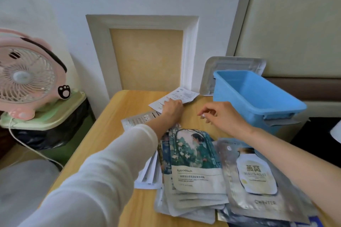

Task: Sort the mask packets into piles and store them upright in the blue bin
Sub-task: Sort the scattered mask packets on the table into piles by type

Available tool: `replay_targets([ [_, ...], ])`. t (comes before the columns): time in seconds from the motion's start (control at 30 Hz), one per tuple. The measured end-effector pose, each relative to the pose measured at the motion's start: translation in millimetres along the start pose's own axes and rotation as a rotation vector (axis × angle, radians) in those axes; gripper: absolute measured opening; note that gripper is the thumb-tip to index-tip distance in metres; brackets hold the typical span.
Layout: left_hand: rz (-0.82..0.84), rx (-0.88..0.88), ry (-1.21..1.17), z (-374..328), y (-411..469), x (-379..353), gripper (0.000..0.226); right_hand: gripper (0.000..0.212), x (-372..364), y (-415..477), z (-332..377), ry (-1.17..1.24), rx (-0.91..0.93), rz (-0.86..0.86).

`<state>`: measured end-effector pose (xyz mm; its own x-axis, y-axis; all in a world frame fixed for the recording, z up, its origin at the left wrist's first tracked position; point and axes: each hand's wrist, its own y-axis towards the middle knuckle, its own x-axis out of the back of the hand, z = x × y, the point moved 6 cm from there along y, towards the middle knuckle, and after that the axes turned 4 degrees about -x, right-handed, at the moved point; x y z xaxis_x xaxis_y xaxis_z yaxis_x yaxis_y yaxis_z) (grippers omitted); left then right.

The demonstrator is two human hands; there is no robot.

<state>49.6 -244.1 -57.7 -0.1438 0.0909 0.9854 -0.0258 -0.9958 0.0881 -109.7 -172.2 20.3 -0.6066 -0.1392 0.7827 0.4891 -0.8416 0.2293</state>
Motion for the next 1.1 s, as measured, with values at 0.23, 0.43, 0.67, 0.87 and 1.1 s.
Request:
replay_targets([
  [0.23,-0.309,-0.128,0.227,17.0,-29.4,112.8,0.021,0.048,12.9,-3.0,13.8,-0.168,0.074,-0.098],
  [0.43,-0.846,-0.664,0.117,-2.6,-119.4,224.3,0.018,0.049,50.5,9.2,66.0,-0.038,0.041,-0.197],
  [0.67,-0.436,0.262,-1.484,49.5,-166.0,172.4,0.085,0.017,44.2,-32.9,63.0,0.908,-0.202,-0.106],
  [0.87,-0.370,0.274,-1.580,27.3,-190.7,155.7,0.019,0.037,25.0,-54.9,65.8,1.067,-0.274,0.025],
  [1.1,-0.400,0.359,-1.641,41.5,-179.0,145.8,0.018,0.071,20.2,-63.6,76.0,0.750,-0.115,0.189],
])
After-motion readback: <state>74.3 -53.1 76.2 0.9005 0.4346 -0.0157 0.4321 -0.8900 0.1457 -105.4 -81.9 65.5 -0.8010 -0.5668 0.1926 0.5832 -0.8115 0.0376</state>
